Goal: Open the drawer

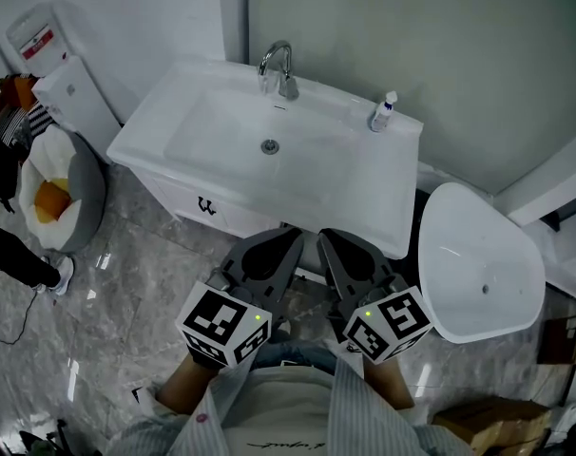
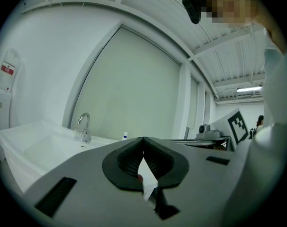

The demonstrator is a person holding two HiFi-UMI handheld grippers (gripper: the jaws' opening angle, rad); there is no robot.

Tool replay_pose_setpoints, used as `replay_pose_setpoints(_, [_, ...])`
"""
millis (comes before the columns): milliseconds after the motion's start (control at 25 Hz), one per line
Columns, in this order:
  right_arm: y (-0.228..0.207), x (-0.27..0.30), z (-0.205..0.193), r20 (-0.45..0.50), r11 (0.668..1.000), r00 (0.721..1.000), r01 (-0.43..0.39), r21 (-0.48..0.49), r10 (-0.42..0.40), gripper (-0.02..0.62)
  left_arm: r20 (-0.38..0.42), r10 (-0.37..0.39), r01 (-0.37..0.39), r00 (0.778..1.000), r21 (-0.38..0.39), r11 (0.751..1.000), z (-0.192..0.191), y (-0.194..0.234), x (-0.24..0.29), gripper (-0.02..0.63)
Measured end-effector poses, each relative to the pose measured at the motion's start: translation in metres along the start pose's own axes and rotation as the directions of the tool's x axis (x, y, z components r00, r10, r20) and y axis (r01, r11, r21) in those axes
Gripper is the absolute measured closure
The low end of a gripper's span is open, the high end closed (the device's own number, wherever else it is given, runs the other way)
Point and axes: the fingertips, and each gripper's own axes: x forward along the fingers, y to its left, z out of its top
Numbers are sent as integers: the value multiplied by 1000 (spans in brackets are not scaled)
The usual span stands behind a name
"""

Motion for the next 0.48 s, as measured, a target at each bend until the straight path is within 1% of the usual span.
replay_pose_setpoints(480, [-4,8,-6,-24,999,999,-23,43,24,586,-27,-4,4,1000,-10,1000,-7,4,6,589])
